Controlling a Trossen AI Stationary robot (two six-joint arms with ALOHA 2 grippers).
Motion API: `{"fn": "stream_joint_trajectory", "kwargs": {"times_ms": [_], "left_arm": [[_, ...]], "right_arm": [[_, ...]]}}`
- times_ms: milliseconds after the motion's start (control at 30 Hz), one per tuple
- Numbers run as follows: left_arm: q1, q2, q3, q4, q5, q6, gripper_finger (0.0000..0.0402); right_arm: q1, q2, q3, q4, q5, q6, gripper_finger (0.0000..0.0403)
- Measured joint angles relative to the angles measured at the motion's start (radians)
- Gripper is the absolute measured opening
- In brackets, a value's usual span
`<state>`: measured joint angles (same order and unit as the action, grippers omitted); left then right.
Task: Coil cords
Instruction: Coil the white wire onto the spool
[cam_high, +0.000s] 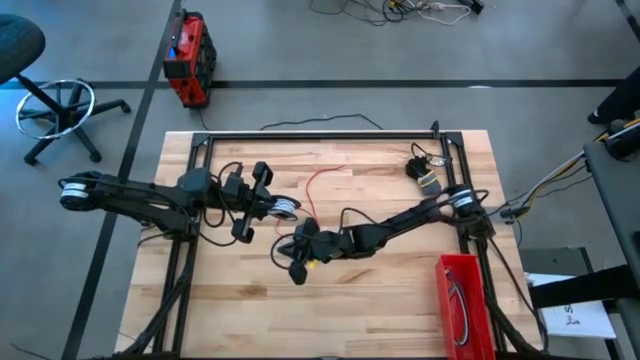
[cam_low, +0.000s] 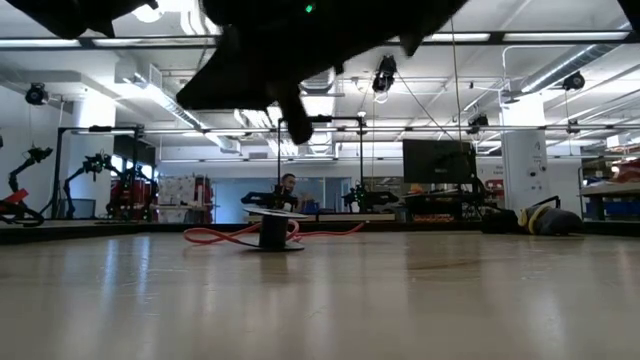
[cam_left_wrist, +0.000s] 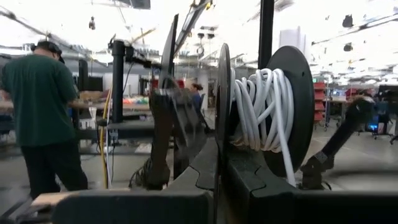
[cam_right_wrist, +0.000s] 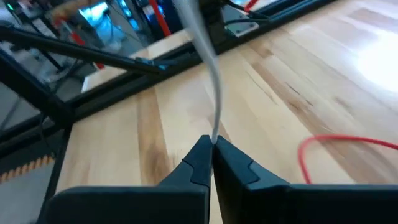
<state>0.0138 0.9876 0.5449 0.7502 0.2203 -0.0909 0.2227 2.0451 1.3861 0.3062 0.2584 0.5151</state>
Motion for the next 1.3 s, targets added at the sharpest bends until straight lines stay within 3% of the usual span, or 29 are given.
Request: {"fn": "stream_joint_trajectory", "kwargs": {"times_ms": [400, 667, 900, 1100, 1300], "left_arm": [[0.0, -0.095, 0.0, -0.23, 0.025, 0.024, 0.0], [0.0, -0.084, -0.015, -0.306, 0.024, 0.041, 0.0], [0.0, 0.001, -0.017, -0.309, -0.103, 0.048, 0.0], [0.0, -0.016, -0.017, -0.254, -0.102, 0.053, 0.0], [0.0, -0.069, -0.017, -0.265, -0.101, 0.056, 0.0]], "right_arm": [[0.083, -0.427, -0.002, -0.634, 0.108, 0.145, 0.0001], [0.079, -0.594, -0.002, -0.615, 0.189, 0.061, 0.0], [0.071, -0.598, 0.0, -0.561, 0.152, 0.033, 0.0], [0.086, -0.596, 0.0, -0.692, 0.161, 0.127, 0.0], [0.107, -0.597, 0.0, -0.67, 0.161, 0.121, 0.0]]}}
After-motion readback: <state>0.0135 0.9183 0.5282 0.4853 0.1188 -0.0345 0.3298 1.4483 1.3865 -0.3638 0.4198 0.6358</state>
